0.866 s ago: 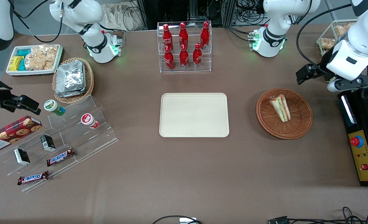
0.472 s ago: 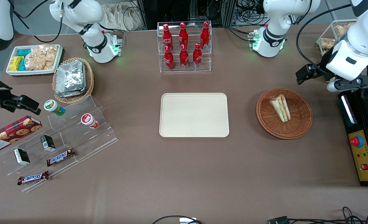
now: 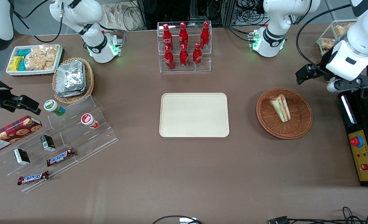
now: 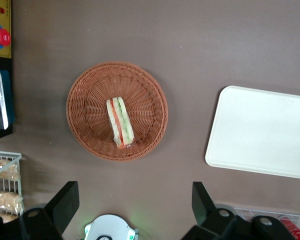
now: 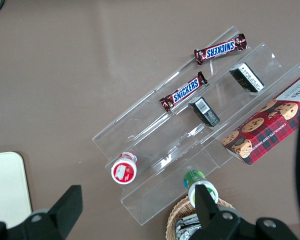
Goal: Place sandwich from basket to tray
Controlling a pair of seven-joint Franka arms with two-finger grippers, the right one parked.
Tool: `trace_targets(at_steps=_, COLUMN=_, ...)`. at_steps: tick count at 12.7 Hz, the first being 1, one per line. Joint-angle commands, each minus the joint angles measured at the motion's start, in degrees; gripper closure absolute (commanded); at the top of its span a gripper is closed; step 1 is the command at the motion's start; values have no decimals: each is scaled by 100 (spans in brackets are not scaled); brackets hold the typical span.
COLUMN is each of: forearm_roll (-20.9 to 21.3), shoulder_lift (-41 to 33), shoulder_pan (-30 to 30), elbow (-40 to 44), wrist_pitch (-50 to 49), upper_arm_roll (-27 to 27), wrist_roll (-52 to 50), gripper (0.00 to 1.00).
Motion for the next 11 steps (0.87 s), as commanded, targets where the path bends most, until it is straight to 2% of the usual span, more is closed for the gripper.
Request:
trace_targets(at_steps=1, forearm_roll=92, shoulder_lift=28, shoulder_pan=-6, elbow=19, wrist_pitch=-350, upper_arm_roll=0, wrist_roll=-31, gripper=0)
trace_targets(at_steps=5, forearm_roll=92, shoulder_lift=-796, shoulder_pan=-6, elbow=-1472, wrist_pitch=174, upper_arm_roll=-17, wrist_roll=-495, gripper=0)
trace_targets(at_steps=9, forearm_roll=118, shoulder_lift=-1834, shoulder_pan=12, elbow=-3432, wrist_pitch=1492, upper_arm_roll=0, wrist_roll=-620, gripper=0)
trace_targets(at_steps=11, forearm_roll=206, shoulder_lift=-1801, shoulder_pan=38, elbow=-3656, wrist_pitch=1828, upper_arm_roll=0, wrist_roll=-629, gripper=0)
